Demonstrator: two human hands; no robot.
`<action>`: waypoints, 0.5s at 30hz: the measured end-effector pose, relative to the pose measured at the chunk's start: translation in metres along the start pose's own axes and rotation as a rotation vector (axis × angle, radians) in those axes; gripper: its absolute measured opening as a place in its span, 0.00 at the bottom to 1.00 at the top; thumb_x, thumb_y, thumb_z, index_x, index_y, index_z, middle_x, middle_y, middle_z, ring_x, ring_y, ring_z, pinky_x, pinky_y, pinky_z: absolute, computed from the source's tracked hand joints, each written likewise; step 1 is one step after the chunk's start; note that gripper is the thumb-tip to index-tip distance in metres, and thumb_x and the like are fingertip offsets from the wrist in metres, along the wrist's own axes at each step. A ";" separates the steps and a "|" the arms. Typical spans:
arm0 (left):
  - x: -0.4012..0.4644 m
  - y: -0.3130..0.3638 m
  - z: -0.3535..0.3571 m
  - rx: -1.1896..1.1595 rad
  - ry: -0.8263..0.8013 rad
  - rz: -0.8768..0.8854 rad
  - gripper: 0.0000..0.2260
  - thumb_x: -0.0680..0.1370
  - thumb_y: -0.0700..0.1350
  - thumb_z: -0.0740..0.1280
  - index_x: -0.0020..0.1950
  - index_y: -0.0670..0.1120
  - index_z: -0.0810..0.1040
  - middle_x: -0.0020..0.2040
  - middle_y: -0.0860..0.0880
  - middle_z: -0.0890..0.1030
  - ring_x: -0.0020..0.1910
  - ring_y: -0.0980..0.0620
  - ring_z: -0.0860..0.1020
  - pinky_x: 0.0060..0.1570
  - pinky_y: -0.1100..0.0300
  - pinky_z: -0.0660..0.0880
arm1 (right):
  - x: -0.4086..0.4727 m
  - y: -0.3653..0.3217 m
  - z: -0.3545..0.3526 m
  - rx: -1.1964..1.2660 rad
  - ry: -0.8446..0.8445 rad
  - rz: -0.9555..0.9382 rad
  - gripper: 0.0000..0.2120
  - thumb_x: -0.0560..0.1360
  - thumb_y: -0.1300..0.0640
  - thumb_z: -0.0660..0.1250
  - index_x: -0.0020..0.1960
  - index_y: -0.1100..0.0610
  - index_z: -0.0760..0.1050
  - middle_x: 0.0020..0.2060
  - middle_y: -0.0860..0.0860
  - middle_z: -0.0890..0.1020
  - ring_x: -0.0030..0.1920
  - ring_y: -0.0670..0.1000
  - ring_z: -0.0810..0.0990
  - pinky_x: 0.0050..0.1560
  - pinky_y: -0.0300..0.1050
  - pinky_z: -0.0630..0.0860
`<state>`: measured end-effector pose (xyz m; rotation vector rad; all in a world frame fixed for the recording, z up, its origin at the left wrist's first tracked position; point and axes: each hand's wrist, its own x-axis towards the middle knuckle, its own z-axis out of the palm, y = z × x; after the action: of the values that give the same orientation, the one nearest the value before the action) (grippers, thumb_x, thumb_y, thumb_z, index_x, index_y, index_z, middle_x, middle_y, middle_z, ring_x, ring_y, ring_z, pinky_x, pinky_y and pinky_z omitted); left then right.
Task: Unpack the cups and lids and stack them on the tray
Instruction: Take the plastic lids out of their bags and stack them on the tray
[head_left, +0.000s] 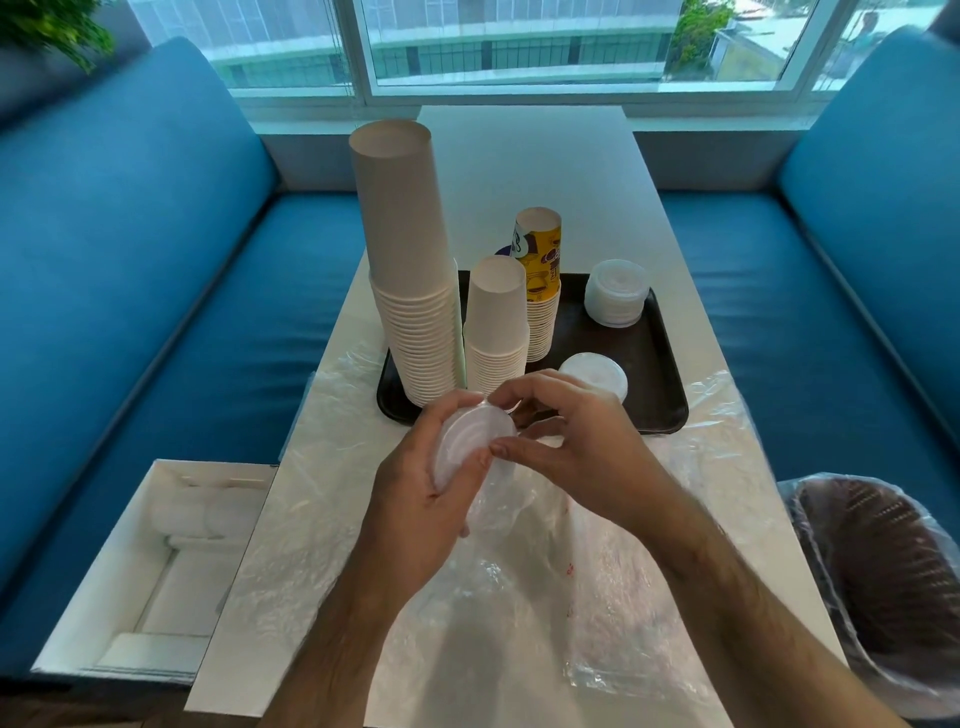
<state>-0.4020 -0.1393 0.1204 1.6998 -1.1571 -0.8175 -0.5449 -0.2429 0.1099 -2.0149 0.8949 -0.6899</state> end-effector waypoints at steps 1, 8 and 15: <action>0.000 0.000 0.000 -0.002 -0.002 0.002 0.17 0.72 0.60 0.65 0.59 0.72 0.65 0.64 0.60 0.73 0.58 0.50 0.78 0.36 0.70 0.79 | 0.000 -0.001 -0.001 -0.010 0.003 0.001 0.17 0.71 0.53 0.78 0.57 0.46 0.80 0.51 0.39 0.80 0.50 0.37 0.80 0.48 0.26 0.76; 0.000 0.002 0.000 -0.009 0.001 -0.002 0.16 0.72 0.59 0.65 0.57 0.71 0.66 0.60 0.63 0.72 0.52 0.53 0.79 0.34 0.72 0.77 | -0.003 -0.007 0.001 -0.088 0.045 -0.028 0.19 0.70 0.52 0.77 0.60 0.51 0.82 0.51 0.39 0.79 0.45 0.35 0.79 0.47 0.21 0.73; 0.001 0.000 0.001 0.000 0.003 -0.006 0.17 0.72 0.60 0.65 0.59 0.71 0.66 0.61 0.62 0.73 0.55 0.49 0.79 0.35 0.72 0.77 | -0.005 -0.008 0.006 -0.123 0.088 -0.050 0.19 0.70 0.53 0.76 0.61 0.53 0.82 0.55 0.45 0.82 0.45 0.34 0.78 0.48 0.20 0.72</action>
<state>-0.4020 -0.1407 0.1199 1.7052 -1.1508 -0.8187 -0.5411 -0.2331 0.1125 -2.1356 0.9616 -0.7730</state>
